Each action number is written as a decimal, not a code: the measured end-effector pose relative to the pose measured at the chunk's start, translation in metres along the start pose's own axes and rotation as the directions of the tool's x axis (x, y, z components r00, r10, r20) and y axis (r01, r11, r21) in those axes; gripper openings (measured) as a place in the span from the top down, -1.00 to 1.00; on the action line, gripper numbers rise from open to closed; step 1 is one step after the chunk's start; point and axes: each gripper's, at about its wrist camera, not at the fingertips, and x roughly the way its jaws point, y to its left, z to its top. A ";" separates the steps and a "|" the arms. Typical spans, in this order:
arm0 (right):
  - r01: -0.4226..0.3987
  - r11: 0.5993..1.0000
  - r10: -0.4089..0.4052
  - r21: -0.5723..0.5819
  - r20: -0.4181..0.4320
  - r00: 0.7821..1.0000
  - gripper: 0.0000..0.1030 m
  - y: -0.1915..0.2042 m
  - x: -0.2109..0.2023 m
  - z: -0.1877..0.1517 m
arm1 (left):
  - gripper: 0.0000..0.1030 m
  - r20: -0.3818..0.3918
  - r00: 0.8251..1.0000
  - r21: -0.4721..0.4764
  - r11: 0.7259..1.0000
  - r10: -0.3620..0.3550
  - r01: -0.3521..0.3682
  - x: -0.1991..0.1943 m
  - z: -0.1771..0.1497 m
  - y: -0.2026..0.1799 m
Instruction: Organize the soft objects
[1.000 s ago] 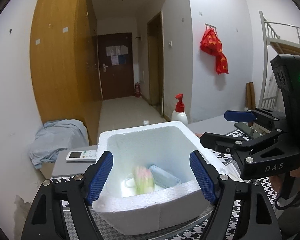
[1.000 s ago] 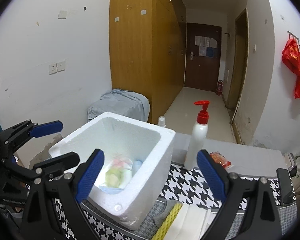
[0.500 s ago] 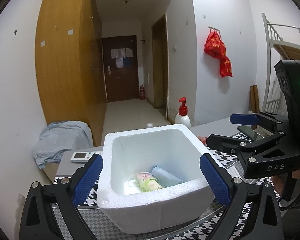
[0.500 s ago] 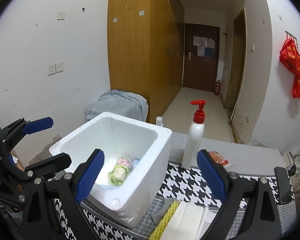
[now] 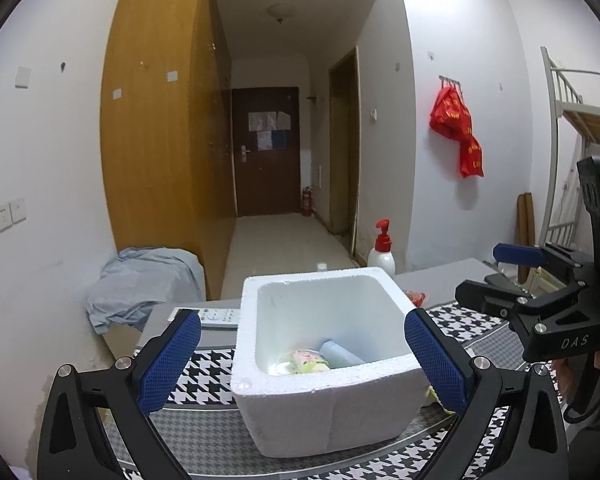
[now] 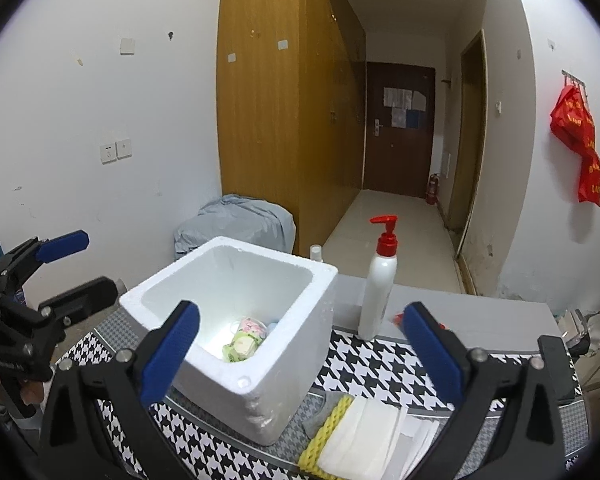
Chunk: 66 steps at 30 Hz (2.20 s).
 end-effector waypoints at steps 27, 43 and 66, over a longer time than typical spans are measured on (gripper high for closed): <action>-0.012 1.000 0.014 -0.025 0.087 0.996 -0.99 0.009 -0.072 -0.022 | -0.98 0.101 0.995 -0.002 1.000 -0.011 0.011 -0.074 -0.004 -0.028; -0.044 0.999 0.042 0.019 0.105 0.994 -0.99 0.002 -0.081 -0.060 | -0.98 0.126 0.990 -0.034 0.997 0.068 -0.064 -0.079 -0.041 -0.039; -0.047 0.996 0.039 0.074 0.096 0.995 -0.99 -0.024 -0.082 -0.109 | -0.98 0.135 0.988 -0.090 0.994 0.070 -0.058 -0.066 -0.089 -0.055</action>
